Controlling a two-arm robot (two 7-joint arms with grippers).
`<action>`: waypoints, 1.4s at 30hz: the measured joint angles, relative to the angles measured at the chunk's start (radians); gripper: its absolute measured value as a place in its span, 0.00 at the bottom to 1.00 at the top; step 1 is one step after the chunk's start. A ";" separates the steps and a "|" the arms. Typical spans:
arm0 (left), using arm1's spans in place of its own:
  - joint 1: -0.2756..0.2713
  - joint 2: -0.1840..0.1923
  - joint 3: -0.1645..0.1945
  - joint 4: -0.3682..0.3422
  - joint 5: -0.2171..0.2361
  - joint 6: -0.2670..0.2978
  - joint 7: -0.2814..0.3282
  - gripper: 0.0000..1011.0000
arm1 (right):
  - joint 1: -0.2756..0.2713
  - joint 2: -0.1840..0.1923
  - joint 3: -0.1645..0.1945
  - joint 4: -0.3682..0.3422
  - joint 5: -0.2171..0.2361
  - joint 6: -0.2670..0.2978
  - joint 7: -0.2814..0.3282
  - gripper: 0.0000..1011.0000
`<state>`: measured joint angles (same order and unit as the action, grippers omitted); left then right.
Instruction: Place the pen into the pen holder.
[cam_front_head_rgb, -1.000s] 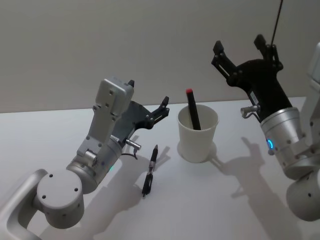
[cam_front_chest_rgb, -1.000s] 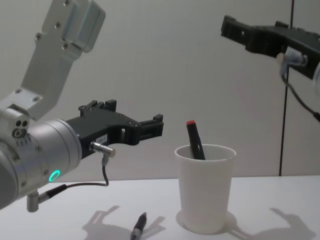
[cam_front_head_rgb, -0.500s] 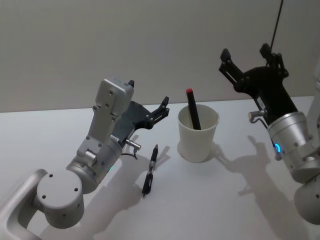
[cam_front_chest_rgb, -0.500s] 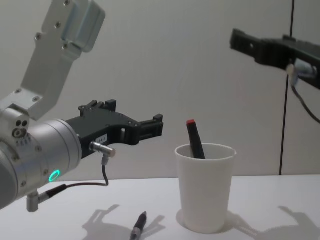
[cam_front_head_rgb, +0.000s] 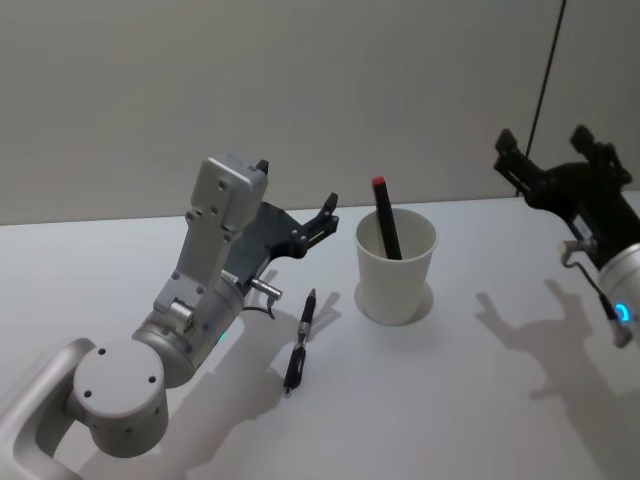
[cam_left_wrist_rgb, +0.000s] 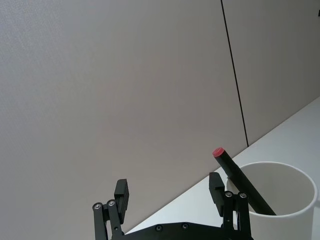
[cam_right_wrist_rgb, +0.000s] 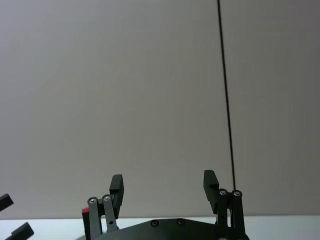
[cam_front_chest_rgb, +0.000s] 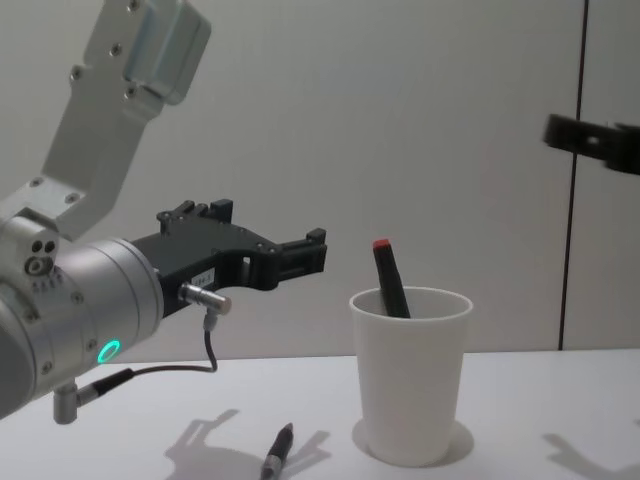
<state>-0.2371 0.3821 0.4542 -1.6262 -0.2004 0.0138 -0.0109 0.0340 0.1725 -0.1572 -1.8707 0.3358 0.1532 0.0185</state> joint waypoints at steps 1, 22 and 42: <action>0.000 0.000 0.000 0.000 0.000 0.000 0.000 0.99 | -0.003 0.006 0.005 -0.007 0.008 0.009 -0.002 0.99; 0.013 0.004 0.001 -0.013 0.001 0.000 0.014 0.99 | -0.061 0.079 0.070 -0.101 0.121 0.148 -0.027 0.99; 0.127 0.046 0.015 -0.138 -0.087 0.149 0.112 0.99 | -0.071 0.093 0.082 -0.119 0.143 0.174 -0.032 0.99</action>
<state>-0.1097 0.4286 0.4691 -1.7644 -0.2877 0.1627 0.1010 -0.0373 0.2656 -0.0752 -1.9896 0.4784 0.3271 -0.0131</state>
